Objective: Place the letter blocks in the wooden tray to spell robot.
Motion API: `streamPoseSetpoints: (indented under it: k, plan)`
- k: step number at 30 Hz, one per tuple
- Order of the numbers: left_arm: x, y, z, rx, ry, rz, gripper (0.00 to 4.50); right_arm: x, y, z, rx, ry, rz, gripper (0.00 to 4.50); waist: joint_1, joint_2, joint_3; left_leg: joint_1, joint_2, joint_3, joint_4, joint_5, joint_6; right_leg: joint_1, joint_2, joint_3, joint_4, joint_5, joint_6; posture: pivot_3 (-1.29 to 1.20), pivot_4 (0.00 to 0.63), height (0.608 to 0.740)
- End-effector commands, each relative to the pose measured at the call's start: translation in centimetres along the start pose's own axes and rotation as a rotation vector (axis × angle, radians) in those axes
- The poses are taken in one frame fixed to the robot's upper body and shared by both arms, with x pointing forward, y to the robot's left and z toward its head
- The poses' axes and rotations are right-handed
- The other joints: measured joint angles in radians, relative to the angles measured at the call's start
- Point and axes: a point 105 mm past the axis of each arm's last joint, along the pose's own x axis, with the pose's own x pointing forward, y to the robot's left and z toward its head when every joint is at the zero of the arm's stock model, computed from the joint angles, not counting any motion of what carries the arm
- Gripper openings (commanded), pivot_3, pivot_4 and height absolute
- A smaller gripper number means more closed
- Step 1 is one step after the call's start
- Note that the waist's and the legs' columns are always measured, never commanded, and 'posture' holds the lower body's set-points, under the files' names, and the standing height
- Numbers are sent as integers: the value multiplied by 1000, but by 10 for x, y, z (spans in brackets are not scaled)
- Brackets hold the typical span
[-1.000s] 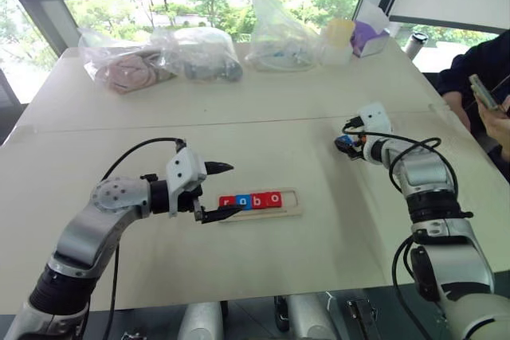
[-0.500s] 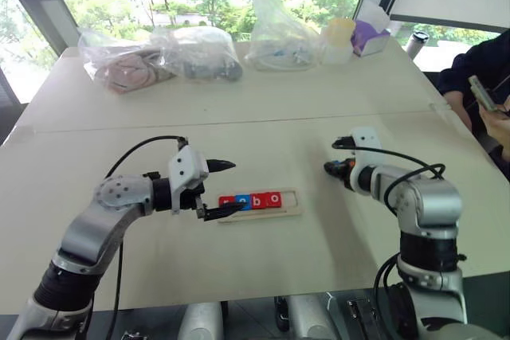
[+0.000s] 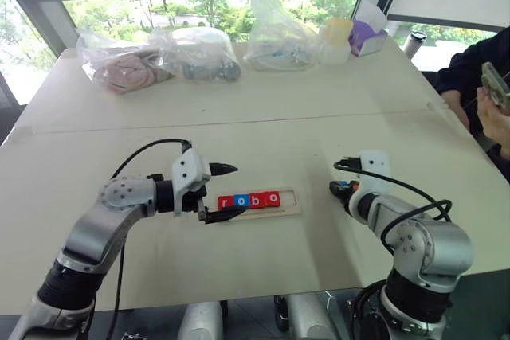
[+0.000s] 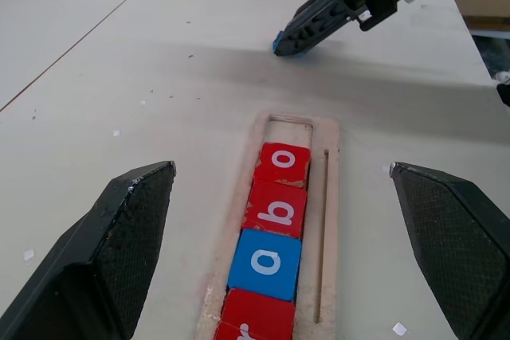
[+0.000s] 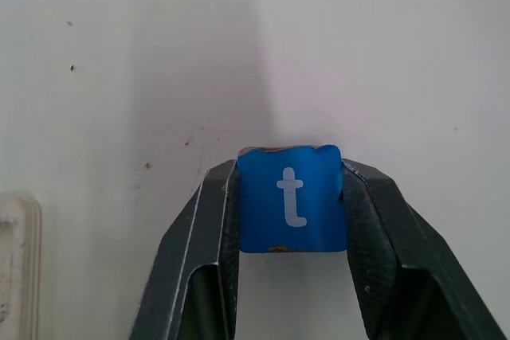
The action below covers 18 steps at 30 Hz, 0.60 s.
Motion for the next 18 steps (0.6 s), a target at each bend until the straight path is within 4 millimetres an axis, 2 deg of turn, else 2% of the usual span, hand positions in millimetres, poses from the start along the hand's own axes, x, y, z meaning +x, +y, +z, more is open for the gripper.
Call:
streamPoseSetpoints:
  k: [1, 3, 4, 8, 11, 14, 18]
  plan:
    - [1, 0, 7, 37, -19, -6, 4500, -7, 5, 7, -40, -35, 46, 3084, -1, 0, 0, 0, 0, 0, 0, 0, 0, 0, 0, 0, 0, 0, 0, 0, 150, 740]
    - [2, 1, 7, 39, -19, -6, 4500, -9, 6, 9, -81, -32, 80, 4125, -1, 0, 0, 0, 0, 0, 0, 0, 0, 0, 0, 0, -1, 0, 0, 0, 150, 740]
    - [2, 1, 7, 39, -20, -5, 4500, -12, 8, 15, -153, -35, 131, 4444, -1, 0, 0, 0, 0, 0, 0, 0, 0, 0, -1, 0, -1, 0, 0, 0, 150, 740]
    - [2, 2, 7, 46, -20, -5, 4500, -34, 3, 53, -637, -88, 370, 4444, 0, 8, 5, -3, -2, 2, 1, 0, 0, 0, -4, 1, -6, 0, 0, 0, 150, 740]
    - [3, 3, 8, 47, -22, -3, 4500, -42, 6, 54, -927, -153, 559, 4444, 0, 2, 4, -4, -2, 1, 0, 0, 1, 2, -2, 0, -13, 0, 1, 0, 150, 740]
    - [3, 3, 8, 51, -23, -3, 4500, -37, -7, 39, -1042, -95, 710, 4444, -1, 1, 4, -3, -1, 1, -1, -4, 7, 3, 1, 0, -14, -2, 3, 0, 150, 740]
    - [3, 5, 9, 56, -25, 1, 4500, -19, -26, 37, -1072, -54, 797, 4444, 1, 2, 4, -4, -1, 1, 0, -5, 8, 2, 1, 2, -13, 0, 2, 0, 150, 740]
